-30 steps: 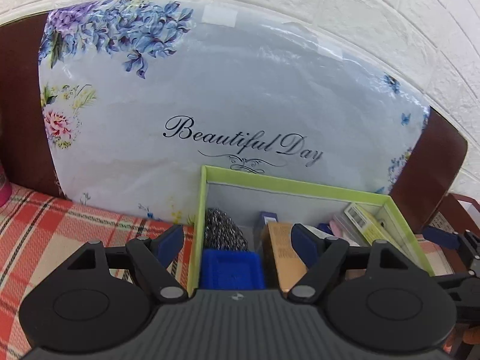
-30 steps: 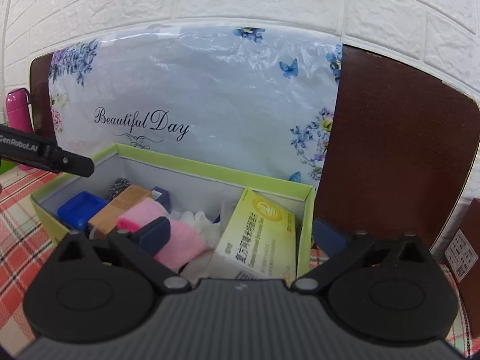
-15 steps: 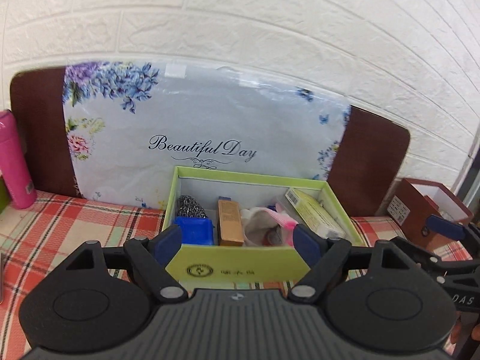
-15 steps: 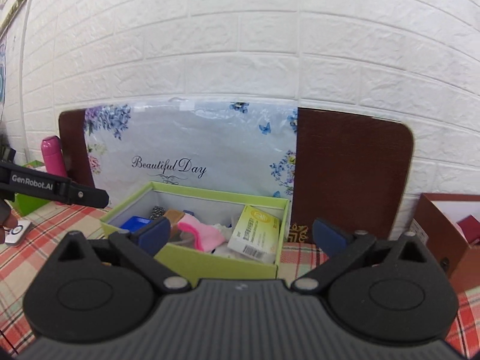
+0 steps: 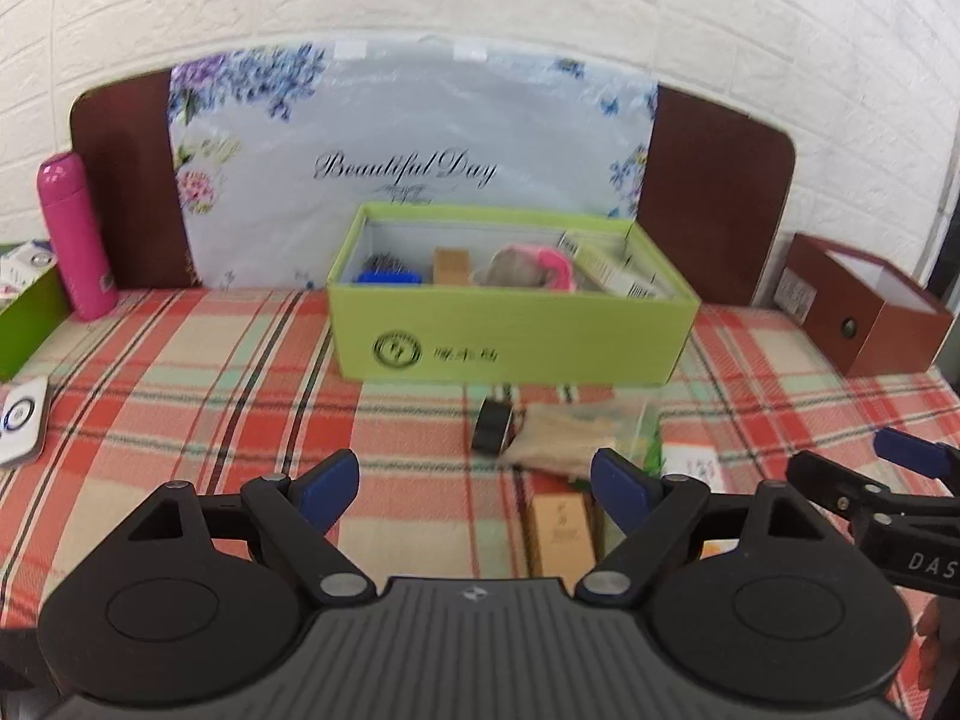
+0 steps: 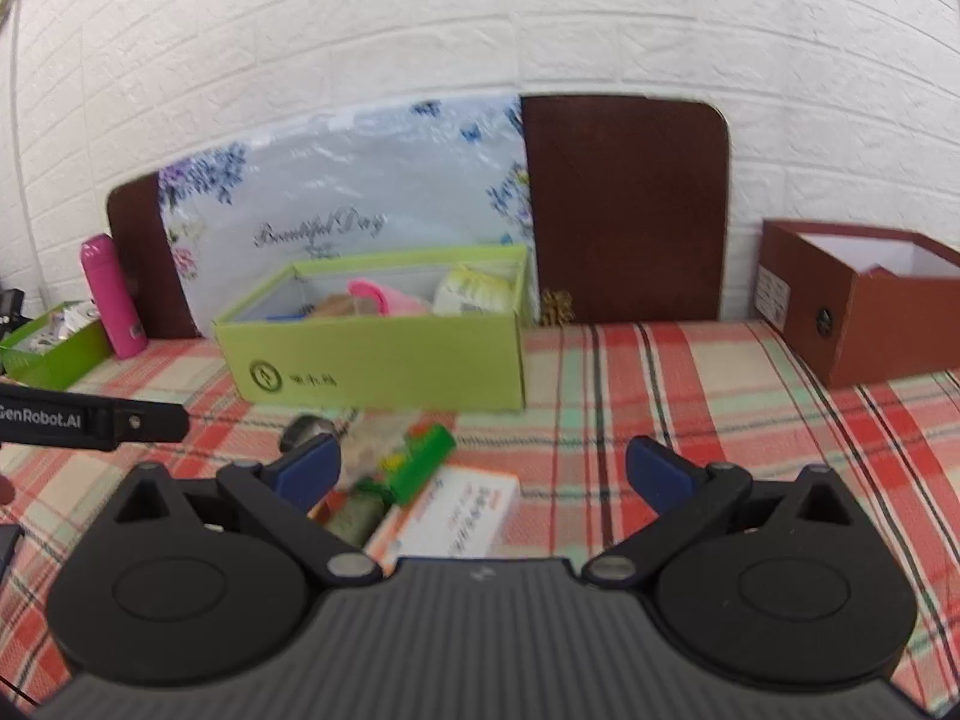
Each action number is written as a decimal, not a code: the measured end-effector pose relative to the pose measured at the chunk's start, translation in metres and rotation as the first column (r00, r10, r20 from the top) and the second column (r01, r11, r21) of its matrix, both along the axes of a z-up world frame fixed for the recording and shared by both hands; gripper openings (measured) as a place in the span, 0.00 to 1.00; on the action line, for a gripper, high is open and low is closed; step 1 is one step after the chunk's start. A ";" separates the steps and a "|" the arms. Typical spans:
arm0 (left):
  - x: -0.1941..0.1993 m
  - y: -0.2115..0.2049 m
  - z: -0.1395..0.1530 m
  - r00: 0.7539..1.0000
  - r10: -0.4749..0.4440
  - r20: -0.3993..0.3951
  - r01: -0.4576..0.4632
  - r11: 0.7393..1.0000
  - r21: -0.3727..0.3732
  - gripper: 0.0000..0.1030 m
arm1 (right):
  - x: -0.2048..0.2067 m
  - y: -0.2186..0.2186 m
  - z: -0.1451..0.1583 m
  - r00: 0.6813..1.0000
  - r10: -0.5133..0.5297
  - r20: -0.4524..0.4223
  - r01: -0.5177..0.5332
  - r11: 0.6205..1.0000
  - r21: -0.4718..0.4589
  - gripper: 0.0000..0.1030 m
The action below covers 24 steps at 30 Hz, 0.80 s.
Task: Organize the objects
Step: 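Move both tools back over the remaining items on the table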
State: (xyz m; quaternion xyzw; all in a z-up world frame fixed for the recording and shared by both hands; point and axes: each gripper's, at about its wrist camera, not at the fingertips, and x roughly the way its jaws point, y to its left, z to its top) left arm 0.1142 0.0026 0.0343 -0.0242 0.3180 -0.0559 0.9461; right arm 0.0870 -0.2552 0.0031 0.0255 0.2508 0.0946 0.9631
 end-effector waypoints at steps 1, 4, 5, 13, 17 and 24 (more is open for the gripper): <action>0.000 0.000 -0.004 1.000 0.003 -0.013 -0.003 1.000 0.005 0.85 | -0.003 -0.001 -0.006 1.000 -0.012 -0.017 0.012 1.000 -0.004 1.00; -0.003 0.002 -0.012 0.999 0.016 -0.035 -0.016 1.000 0.015 0.85 | -0.009 -0.004 -0.021 0.997 -0.033 -0.063 0.033 0.999 -0.004 1.00; -0.003 0.002 -0.014 0.999 0.019 -0.040 -0.019 1.000 0.015 0.85 | -0.011 -0.005 -0.026 0.996 -0.039 -0.080 0.039 0.999 0.000 1.00; -0.009 0.006 -0.031 0.997 -0.009 -0.082 0.007 1.000 -0.018 0.85 | -0.016 -0.003 -0.053 0.985 -0.064 -0.158 0.063 0.998 -0.014 1.00; -0.013 0.006 -0.041 0.995 -0.026 -0.099 0.024 1.000 -0.018 0.85 | -0.011 0.005 -0.057 0.986 -0.043 -0.160 0.043 0.999 -0.008 1.00; -0.017 0.014 -0.047 0.994 -0.024 -0.111 0.022 0.999 -0.023 0.85 | 0.014 0.036 -0.067 0.981 0.055 -0.184 -0.061 0.998 -0.028 0.89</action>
